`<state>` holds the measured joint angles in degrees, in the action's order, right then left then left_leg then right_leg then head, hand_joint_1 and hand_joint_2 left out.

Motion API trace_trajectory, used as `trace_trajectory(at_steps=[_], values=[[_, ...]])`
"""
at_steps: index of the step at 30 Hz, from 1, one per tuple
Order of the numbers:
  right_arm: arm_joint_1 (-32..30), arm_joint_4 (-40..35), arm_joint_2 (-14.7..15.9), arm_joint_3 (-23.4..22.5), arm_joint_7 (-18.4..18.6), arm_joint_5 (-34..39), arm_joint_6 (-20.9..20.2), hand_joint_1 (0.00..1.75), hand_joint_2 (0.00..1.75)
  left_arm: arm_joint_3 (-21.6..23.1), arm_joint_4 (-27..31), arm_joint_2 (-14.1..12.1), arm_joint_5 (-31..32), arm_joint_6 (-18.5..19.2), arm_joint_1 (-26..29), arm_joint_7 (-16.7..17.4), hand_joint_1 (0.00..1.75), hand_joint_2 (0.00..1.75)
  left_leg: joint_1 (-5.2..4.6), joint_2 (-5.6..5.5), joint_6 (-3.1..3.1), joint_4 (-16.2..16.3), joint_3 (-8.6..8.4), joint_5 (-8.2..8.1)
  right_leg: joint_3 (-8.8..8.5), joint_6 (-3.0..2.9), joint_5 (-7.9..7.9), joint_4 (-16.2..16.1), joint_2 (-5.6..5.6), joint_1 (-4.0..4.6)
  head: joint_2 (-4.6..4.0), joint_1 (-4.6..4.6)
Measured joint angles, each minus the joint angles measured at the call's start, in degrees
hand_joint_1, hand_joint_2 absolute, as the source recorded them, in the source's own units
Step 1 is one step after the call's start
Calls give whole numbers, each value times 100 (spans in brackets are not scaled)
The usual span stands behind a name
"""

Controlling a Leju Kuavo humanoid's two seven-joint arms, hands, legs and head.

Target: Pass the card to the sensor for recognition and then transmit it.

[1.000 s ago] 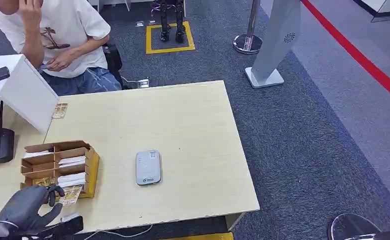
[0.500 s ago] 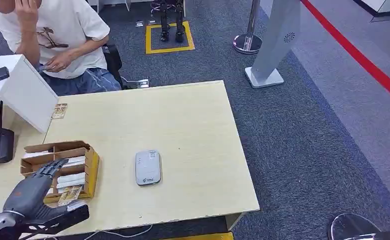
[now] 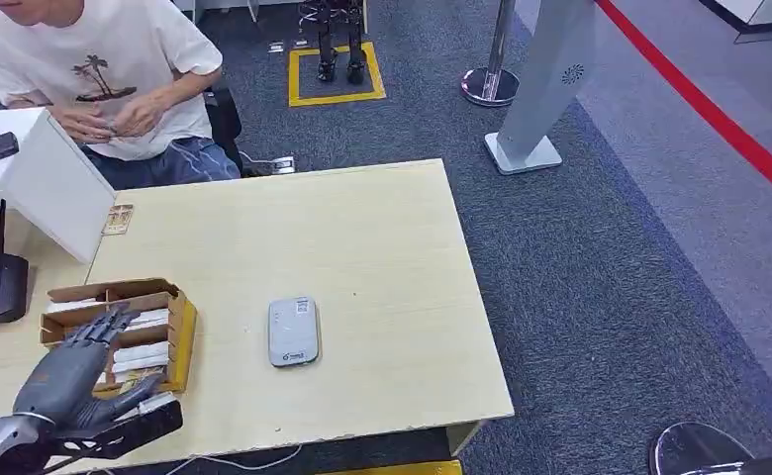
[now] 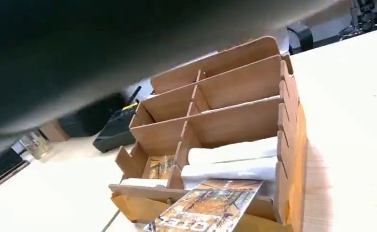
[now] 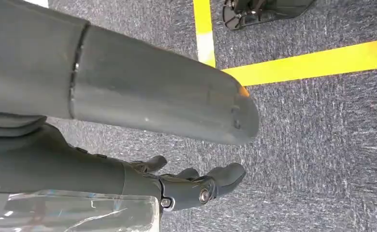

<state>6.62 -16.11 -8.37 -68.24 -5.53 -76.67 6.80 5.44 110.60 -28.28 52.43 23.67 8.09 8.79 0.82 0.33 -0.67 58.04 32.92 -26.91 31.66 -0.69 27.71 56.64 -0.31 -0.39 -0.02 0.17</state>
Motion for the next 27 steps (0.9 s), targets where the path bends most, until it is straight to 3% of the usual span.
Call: trace_trajectory(at_steps=[9,12,15,27], values=[[-1,0,0,-26,17,55,2,0,175,157,0,-2,603,0,19,57,0,175,0,0,0,0,0,0,0,0,0,0,0,0,-2,-2],[-2,0,0,-48,17,129,9,0,175,249,0,35,960,-162,103,125,0,175,0,1,0,0,0,-1,1,0,0,0,1,0,0,-2],[0,0,-2,-105,24,177,13,0,175,352,0,217,1351,-461,161,144,0,175,-2,-1,1,0,1,-1,-1,0,0,-1,-1,0,-2,0],[-6,-50,-66,-186,131,275,94,0,175,551,2,971,2443,-804,410,356,0,175,-2,1,2,1,0,-2,-1,1,0,-3,0,-1,-2,0]])
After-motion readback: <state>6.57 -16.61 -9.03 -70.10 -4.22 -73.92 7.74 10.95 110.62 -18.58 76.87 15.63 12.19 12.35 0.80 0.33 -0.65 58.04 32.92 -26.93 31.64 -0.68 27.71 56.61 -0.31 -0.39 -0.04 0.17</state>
